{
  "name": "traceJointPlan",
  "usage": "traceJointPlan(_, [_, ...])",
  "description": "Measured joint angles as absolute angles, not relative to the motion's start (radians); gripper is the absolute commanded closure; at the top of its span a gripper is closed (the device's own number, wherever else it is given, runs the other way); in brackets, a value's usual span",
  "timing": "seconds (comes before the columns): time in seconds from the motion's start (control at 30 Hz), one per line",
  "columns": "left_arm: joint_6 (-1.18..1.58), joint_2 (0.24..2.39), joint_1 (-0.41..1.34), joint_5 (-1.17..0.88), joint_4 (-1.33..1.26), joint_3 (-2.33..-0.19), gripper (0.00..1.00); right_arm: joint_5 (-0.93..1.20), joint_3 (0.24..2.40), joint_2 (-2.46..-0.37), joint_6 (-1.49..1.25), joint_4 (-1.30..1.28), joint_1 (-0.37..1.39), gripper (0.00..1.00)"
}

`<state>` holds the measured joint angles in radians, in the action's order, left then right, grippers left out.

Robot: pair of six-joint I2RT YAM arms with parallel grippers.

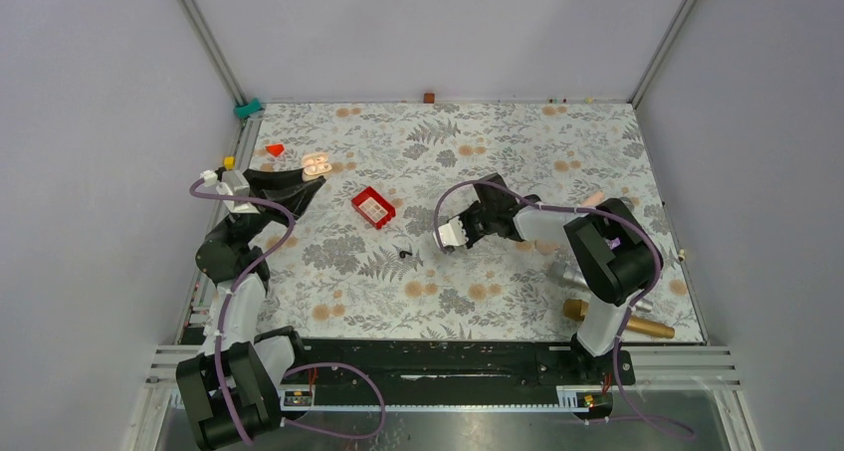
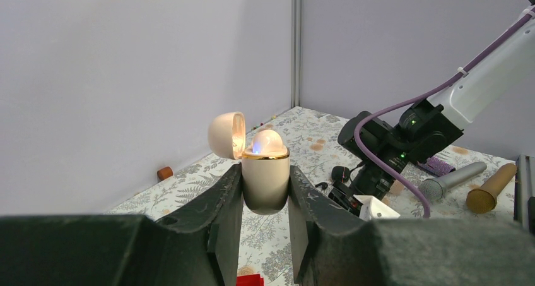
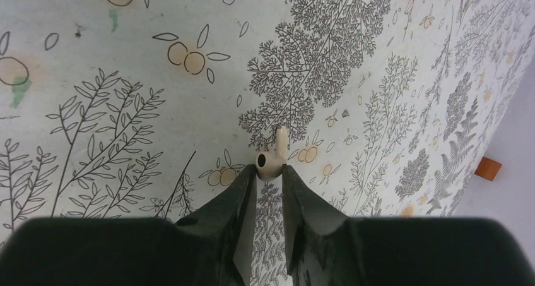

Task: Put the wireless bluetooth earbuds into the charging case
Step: Pick up the earbud from the center of the board.

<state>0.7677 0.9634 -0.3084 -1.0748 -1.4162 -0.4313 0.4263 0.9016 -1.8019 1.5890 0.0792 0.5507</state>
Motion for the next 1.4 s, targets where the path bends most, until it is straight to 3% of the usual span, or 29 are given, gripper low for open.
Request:
traceJointPlan(0.33, [0.767,0.964,-0.305,-1.076,-1.416,-0.431,1.0,0.421,0.934,-1.771,1.452,-0.026,0.551,0.79])
traceJointPlan(0.6, [0.71,0.997,-0.178,-1.097,-1.383,-0.432,1.0,0.424,0.922,-1.566,1.398,-0.103,0.55,0.78])
traceJointPlan(0.93, [0.233,1.076,0.162,-1.073,-0.792,-0.546,1.0,0.39,0.926,-1.306,1.386,-0.296,0.55,0.78])
traceJointPlan(1.4, [-0.094,1.265,0.427,-1.015,-0.346,-0.688,1.0,0.374,0.952,-1.202,1.308,-0.443,0.59,0.78])
